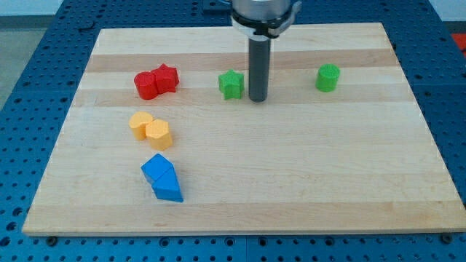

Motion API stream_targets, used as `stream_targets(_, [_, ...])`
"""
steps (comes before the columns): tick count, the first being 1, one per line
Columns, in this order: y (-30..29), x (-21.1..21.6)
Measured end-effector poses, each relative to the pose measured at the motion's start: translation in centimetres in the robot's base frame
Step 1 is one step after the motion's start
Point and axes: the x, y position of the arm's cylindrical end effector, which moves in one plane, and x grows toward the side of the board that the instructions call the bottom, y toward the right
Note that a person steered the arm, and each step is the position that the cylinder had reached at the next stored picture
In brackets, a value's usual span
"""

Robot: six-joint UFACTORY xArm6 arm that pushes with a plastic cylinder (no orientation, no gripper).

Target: Slide the green circle to the top right

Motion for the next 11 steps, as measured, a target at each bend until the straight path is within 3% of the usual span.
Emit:
stream_targets(2, [7.0, -0.8])
stream_targets(4, [15.7, -5.6])
stream_targets(6, [13.6, -4.3])
stream_targets(8, [17.1, -4.4])
stream_targets(11, [21.4, -13.5])
